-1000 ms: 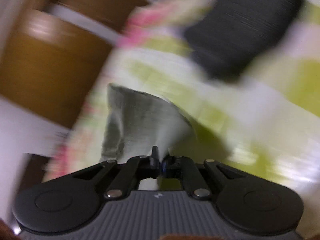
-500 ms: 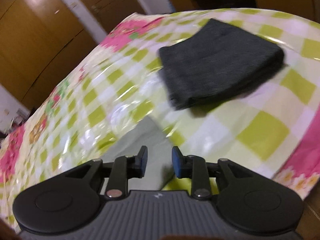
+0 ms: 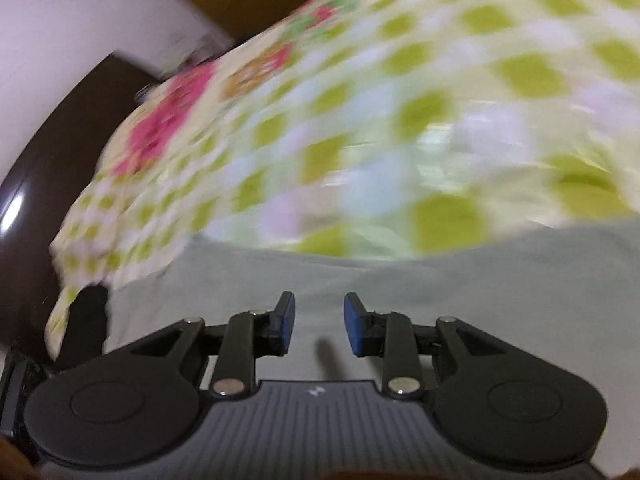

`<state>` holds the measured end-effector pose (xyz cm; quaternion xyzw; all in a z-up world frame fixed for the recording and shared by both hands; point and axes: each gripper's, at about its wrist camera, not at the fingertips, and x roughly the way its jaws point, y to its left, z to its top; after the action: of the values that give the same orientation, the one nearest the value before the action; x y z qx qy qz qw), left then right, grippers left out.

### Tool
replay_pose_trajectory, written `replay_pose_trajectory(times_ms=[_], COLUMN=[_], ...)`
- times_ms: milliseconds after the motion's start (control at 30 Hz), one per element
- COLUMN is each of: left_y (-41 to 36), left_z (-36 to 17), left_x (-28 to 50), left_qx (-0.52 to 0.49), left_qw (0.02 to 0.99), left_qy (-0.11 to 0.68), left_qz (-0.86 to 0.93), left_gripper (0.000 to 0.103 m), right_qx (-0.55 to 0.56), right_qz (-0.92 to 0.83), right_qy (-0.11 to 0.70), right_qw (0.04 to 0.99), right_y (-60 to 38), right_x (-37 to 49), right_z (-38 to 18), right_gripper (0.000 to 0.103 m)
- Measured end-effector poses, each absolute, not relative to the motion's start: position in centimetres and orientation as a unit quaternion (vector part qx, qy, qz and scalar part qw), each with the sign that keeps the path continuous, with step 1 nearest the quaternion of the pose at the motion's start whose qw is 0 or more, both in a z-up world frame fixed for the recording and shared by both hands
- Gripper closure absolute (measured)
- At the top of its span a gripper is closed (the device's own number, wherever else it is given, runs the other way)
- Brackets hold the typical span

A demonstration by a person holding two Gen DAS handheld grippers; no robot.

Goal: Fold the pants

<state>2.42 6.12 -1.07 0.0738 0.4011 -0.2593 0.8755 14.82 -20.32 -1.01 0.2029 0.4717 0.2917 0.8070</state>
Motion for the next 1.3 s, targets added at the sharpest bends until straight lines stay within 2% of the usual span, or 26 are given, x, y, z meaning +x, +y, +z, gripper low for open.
replay_pose_trajectory(times_ms=[100,233,433,633,833,1033,1300], left_y=[7.0,7.1,5.2,1.8,-1.6,-3.7,-6.2], left_z=[-0.9,-2.7,-1.9,-1.2,-1.7,-1.8,-1.8], left_x=[3.0,3.5,3.2,3.9,4.6,4.3,5.3], left_qx=[0.076,0.088,0.096,0.098,0.105,0.114,0.122], left_qw=[0.881,0.869,0.873,0.876,0.863,0.856,0.850], left_qy=[0.397,0.422,0.399,0.387,0.402,0.410,0.417], left_qz=[-0.246,-0.245,-0.263,-0.272,-0.289,-0.292,-0.299], left_gripper=[0.053,0.052,0.052,0.051,0.048,0.048,0.045], right_qx=[0.178,0.189,0.248,0.321,0.312,0.298,0.276], right_qz=[0.339,0.302,0.229,0.091,0.029,0.003,0.043], right_qy=[0.481,0.508,0.482,0.444,0.428,0.400,0.441], right_qw=[0.788,0.785,0.809,0.832,0.848,0.867,0.853], right_y=[-16.4,-14.9,-21.8,-32.7,-37.8,-43.1,-45.9], right_x=[16.0,16.9,12.8,6.2,2.9,4.9,10.1], right_z=[-0.9,-3.5,-2.5,-0.8,-0.1,-0.3,-3.5], right_gripper=[0.074,0.072,0.070,0.068,0.068,0.065,0.066])
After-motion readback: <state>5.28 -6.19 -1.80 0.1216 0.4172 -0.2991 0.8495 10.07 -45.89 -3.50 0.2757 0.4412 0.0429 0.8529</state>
